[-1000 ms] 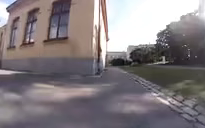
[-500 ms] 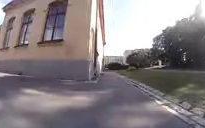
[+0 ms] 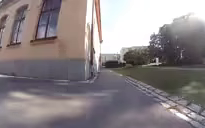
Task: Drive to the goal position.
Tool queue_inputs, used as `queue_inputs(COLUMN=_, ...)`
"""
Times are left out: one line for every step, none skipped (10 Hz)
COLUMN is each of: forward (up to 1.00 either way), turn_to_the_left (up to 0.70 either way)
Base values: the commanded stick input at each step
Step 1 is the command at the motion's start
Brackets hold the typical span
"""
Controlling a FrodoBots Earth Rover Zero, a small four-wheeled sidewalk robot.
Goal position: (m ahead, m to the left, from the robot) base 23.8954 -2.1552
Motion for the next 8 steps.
queue_inputs(forward=0.60, turn_to_the_left=0.00)
queue_inputs(forward=0.60, turn_to_the_left=0.00)
queue_inputs(forward=0.60, turn_to_the_left=0.00)
queue_inputs(forward=0.60, turn_to_the_left=0.00)
queue_inputs(forward=0.60, turn_to_the_left=0.00)
queue_inputs(forward=0.60, turn_to_the_left=0.00)
queue_inputs(forward=0.60, turn_to_the_left=0.00)
queue_inputs(forward=0.60, turn_to_the_left=0.00)
